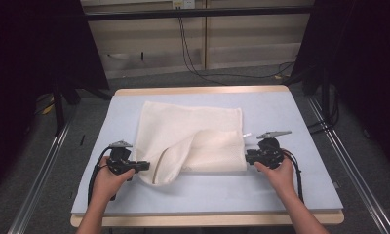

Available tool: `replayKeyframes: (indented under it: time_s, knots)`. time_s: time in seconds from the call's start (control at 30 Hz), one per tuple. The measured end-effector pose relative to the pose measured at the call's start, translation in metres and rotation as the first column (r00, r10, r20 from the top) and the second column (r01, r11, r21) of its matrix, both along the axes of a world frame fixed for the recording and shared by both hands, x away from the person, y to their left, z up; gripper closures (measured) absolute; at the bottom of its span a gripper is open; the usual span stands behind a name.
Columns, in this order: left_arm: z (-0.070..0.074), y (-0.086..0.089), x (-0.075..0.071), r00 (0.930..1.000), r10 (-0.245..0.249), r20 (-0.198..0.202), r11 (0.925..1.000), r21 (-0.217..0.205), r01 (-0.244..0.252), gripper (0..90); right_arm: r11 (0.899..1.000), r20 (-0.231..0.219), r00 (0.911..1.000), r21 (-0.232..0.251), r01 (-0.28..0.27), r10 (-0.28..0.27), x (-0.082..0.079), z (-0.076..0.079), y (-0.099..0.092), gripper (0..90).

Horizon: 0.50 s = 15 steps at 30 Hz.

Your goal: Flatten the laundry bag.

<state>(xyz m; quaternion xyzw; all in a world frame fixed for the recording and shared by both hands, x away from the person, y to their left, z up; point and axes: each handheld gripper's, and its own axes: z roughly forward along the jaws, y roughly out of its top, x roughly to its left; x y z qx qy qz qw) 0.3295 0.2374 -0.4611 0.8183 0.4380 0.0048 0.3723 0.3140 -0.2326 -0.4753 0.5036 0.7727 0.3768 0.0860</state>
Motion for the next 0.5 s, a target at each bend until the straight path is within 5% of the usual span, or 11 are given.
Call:
replayKeyframes:
  time_s: [0.1,0.23,0.37,0.5]
  knots:
    - [-0.002,-0.003,0.002,1.0,0.007,-0.001,1.0,0.004,-0.007,85.6,1.0,-0.014,0.9999,0.015,0.005,-0.005,0.005,-0.004,0.008,62.0]
    - [-0.004,-0.01,0.005,0.9998,0.019,0.005,0.9998,0.008,-0.019,85.8,1.0,-0.021,0.9998,-0.01,-0.005,0.005,0.013,-0.004,0.009,87.3]
    - [-0.005,-0.019,0.013,0.9994,0.026,0.023,0.9995,-0.02,-0.026,86.3,0.998,0.023,0.9996,-0.056,0.016,-0.014,0.024,0.0,0.007,88.5]
    - [-0.006,-0.027,0.021,0.9993,0.03,0.024,0.999,-0.035,-0.029,86.5,0.996,0.058,0.994,-0.006,0.093,-0.092,0.044,0.006,-0.003,86.4]
